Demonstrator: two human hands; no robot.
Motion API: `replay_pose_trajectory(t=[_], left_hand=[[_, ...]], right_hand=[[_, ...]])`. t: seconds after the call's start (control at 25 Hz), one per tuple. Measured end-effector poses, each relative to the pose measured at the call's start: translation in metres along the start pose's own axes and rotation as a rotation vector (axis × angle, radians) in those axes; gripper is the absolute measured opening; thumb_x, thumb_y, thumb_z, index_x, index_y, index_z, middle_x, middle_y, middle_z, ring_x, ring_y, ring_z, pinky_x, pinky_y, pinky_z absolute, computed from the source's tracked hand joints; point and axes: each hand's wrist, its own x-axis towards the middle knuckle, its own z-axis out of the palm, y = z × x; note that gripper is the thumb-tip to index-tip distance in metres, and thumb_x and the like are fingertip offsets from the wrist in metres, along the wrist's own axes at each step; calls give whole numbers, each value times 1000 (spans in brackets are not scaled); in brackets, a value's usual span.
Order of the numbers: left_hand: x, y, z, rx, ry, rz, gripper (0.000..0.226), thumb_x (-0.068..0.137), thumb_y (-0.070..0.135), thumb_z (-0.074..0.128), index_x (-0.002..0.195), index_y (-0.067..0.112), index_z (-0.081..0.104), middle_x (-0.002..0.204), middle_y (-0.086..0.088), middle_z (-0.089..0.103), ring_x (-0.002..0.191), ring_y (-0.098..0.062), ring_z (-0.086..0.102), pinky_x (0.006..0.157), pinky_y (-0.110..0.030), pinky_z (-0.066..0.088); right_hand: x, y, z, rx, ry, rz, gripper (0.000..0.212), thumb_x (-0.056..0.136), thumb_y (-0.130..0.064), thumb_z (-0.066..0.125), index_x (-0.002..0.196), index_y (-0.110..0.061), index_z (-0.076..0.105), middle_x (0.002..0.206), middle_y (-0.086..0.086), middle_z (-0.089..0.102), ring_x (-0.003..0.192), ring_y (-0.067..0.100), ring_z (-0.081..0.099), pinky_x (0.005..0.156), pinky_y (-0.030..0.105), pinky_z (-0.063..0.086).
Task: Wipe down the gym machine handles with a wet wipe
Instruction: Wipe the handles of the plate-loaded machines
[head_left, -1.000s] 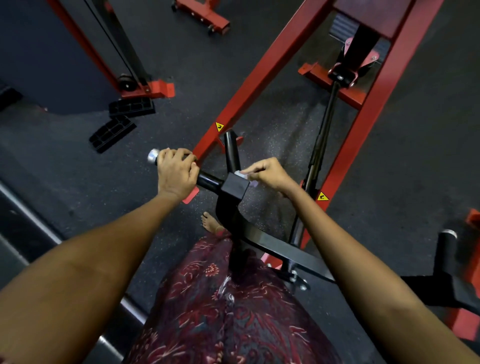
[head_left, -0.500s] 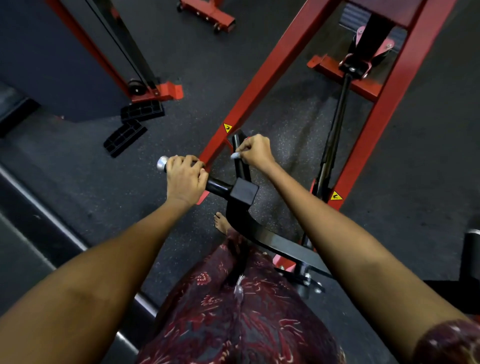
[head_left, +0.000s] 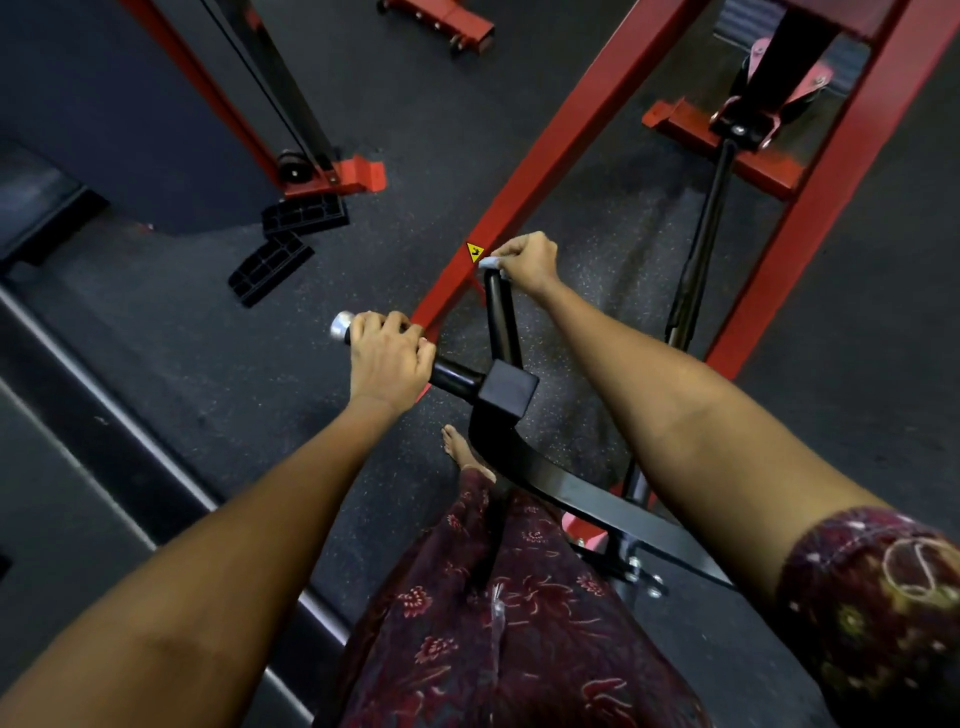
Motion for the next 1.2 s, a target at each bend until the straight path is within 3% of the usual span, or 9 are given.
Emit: replay_pose_trajectory(t=[0.16, 0.24, 0.36, 0.44, 0.68, 0.8, 0.88, 1.08, 1.2], left_hand=[[-1, 3, -2, 6, -8, -31, 57, 86, 31, 21, 75, 3, 69, 84, -14, 64, 84, -33, 51, 87, -44, 33], [-1, 4, -1, 4, -5, -37, 55, 85, 30, 23, 74, 3, 70, 83, -15, 64, 83, -34, 51, 87, -44, 33], [-1, 4, 0, -6, -21, -34, 53, 85, 29, 25, 74, 3, 71, 83, -14, 65, 84, -33, 52, 88, -44, 33], [-1, 4, 0, -10, -15, -24, 54, 84, 29, 25, 74, 3, 72, 82, -14, 65, 83, -33, 53, 89, -44, 33], [-6, -1, -12, -88, -112, 54, 49, 84, 27, 28, 70, 2, 67, 75, -18, 64, 74, -35, 54, 82, -44, 38], [-5, -10, -17, -98, -125, 170, 53, 92, 33, 24, 82, 3, 66, 84, -19, 67, 82, -38, 56, 86, -45, 37], [0, -19, -19, -111, -183, 238, 45, 98, 36, 29, 103, 6, 63, 104, -15, 65, 99, -37, 54, 94, -45, 30], [11, -53, -22, -127, -214, 359, 45, 99, 42, 33, 125, 9, 49, 126, -11, 52, 120, -29, 45, 110, -49, 13], [18, -80, -26, -153, -239, 345, 45, 100, 40, 33, 129, 10, 48, 133, -10, 47, 126, -28, 41, 112, -50, 10]], right_hand=[[-18, 14, -9, 153, -14, 135, 10, 74, -15, 78, 74, -8, 71, 36, -13, 53, 34, -6, 44, 46, 9, 42], [-29, 24, -12, 231, -27, 202, 3, 76, -6, 72, 74, -5, 71, 40, -9, 55, 38, 0, 46, 45, 14, 40], [-55, 28, -13, 278, -22, 214, 12, 77, -1, 68, 83, 9, 69, 53, 3, 57, 45, 8, 46, 46, 18, 39], [-71, 27, -16, 312, -40, 181, 9, 77, -2, 70, 80, 7, 69, 54, 5, 58, 47, 9, 46, 47, 18, 41], [-112, 4, -29, -2, -18, 69, 14, 75, -7, 73, 88, -4, 74, 58, 4, 67, 58, 6, 55, 49, 8, 44], [-125, -22, -32, -117, -120, 122, 13, 75, -6, 72, 87, -4, 74, 68, 7, 69, 63, 10, 56, 50, 14, 44], [-138, -37, -33, -77, -31, 107, 8, 74, -11, 74, 81, -7, 74, 77, 14, 71, 67, 9, 55, 52, 17, 42], [-196, -52, -3, 24, 395, 64, 17, 76, -28, 76, 82, -12, 74, 55, -1, 61, 37, -8, 48, 44, 3, 35], [-222, -51, 39, -84, 515, 64, 16, 80, -22, 73, 87, -8, 74, 64, 2, 64, 50, -8, 54, 47, 3, 33]])
